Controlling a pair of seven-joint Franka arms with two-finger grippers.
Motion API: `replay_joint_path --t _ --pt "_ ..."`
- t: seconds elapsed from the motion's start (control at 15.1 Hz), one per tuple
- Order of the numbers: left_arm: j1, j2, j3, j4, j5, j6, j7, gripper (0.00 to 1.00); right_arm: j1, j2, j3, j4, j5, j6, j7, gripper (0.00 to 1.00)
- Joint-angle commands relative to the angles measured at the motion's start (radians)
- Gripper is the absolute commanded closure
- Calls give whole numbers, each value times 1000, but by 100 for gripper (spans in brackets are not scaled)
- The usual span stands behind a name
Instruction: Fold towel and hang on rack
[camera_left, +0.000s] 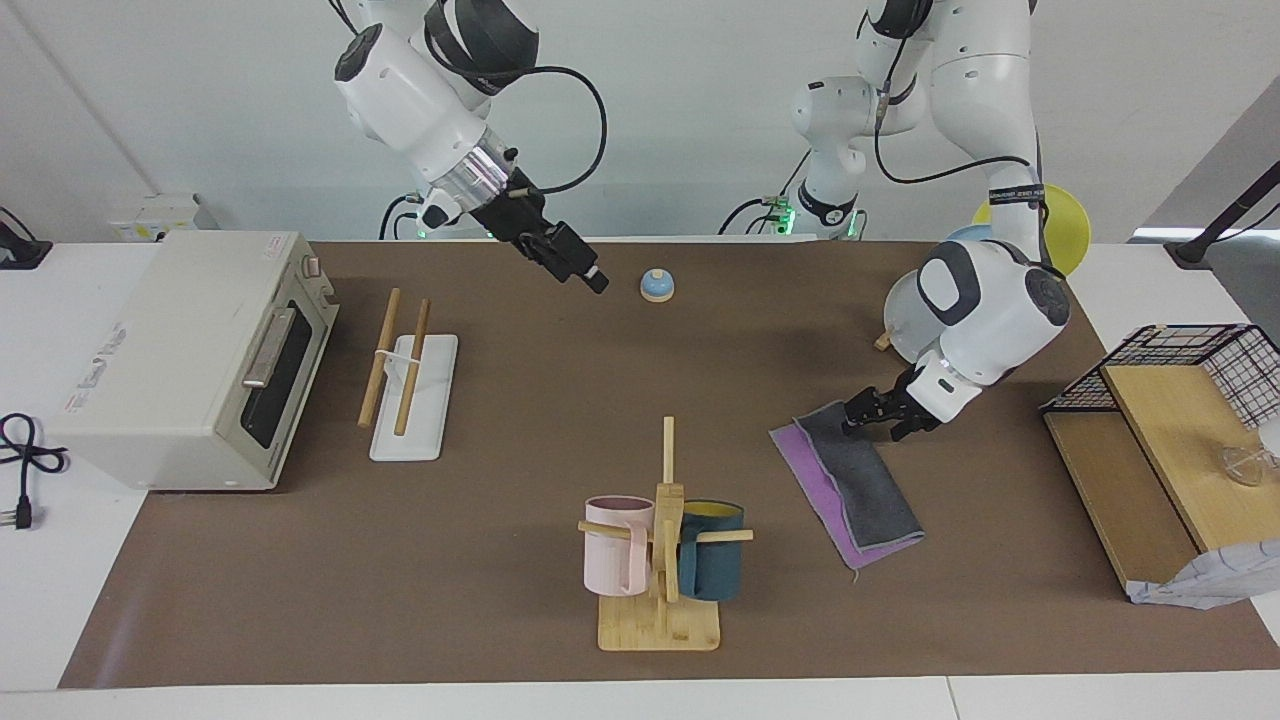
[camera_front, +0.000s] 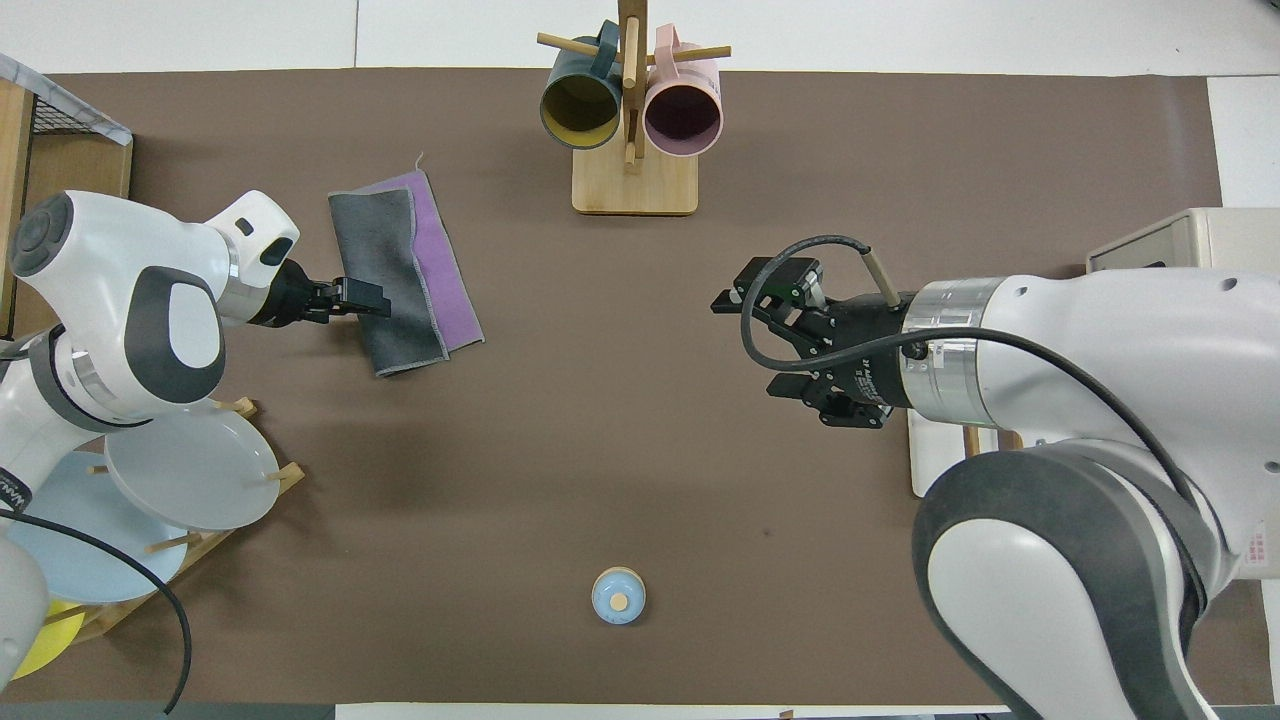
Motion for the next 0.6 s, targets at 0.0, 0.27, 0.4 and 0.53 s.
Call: replay_joint_path --t 0.0,0.27,0.4,0.53 --pt "-10 0 -4 -50 -35 79 18 9 -9 -23 1 -28 26 20 9 0" --pt "-11 1 -4 -52 -44 81 18 26 -8 -17 1 -28 119 39 115 0" --pt "-11 7 -4 -52 -44 82 18 34 23 -6 1 -21 211 72 248 0" --pt "-11 9 -4 -53 -44 82 18 42 40 5 1 -13 230 115 332 0"
